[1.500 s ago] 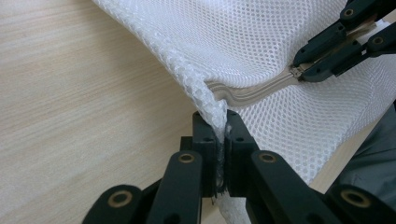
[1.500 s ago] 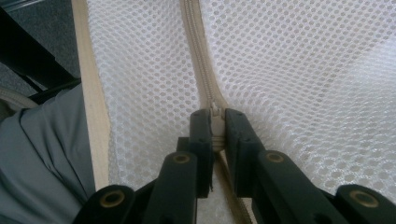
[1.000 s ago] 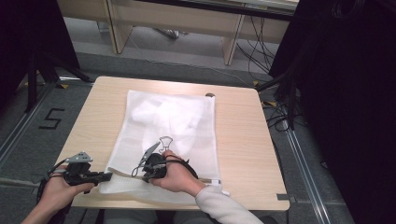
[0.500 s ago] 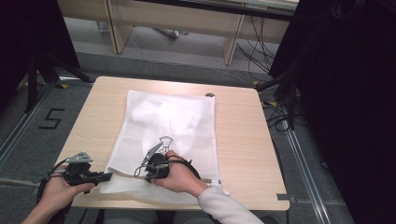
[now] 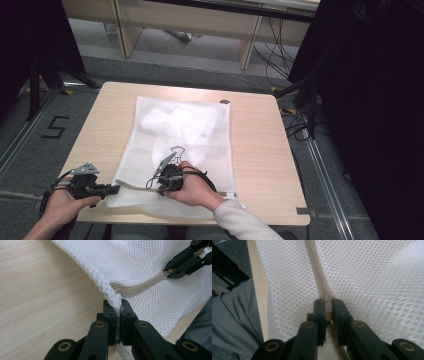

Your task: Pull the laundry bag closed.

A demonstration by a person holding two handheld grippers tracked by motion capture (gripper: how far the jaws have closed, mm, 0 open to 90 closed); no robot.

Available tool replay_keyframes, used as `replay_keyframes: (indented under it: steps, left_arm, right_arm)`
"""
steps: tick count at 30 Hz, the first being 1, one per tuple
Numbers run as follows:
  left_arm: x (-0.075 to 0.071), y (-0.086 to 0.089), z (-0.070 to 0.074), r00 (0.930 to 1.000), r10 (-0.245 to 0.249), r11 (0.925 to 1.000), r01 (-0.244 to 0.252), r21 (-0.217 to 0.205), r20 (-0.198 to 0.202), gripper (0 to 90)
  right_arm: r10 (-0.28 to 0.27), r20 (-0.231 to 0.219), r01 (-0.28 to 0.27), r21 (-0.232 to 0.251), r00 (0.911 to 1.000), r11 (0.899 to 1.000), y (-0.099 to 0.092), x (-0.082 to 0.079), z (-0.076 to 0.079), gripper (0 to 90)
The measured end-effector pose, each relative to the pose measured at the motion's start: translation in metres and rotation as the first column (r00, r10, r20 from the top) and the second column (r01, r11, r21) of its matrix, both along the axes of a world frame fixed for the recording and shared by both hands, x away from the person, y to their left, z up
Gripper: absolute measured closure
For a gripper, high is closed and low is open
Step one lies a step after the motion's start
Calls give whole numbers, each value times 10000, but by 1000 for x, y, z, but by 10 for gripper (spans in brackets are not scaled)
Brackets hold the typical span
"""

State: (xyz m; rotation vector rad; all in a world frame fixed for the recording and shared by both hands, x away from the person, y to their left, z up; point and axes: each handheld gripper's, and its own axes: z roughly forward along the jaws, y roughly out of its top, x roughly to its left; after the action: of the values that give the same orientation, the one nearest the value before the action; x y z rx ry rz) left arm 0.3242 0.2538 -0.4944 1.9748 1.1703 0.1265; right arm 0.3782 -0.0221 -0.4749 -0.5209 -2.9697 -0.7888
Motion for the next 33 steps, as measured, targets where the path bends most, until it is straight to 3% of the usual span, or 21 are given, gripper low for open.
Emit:
replay_keyframes:
  steps: [16,17,19,21,27,33]
  left_arm:
    - [0,0,0,10000,-8,10000,8,26,-3,854]
    - [0,-1,0,10000,48,9998,-48,-175,1,854]
    - [0,-1,0,10000,59,9998,-59,-182,-4,854]
    - [0,0,0,10000,-27,10000,27,-8,-8,854]
    - [0,-1,0,10000,30,9999,-30,-148,1,854]
    - [0,-1,0,10000,49,10000,-49,0,-75,854]
  right_arm:
    - [16,-78,-16,-20,10000,10000,-5,0,1,827]
    - [61,-10,-61,-56,10000,10000,-5,0,1,828]
    - [139,17,-139,-49,9999,9999,-5,0,1,827]
    - [90,14,-90,-128,10000,9999,-6,0,2,828]
    - [2,-4,-2,-132,10000,9999,-8,0,2,828]
    - [-11,16,11,-133,10000,9999,-11,0,3,828]
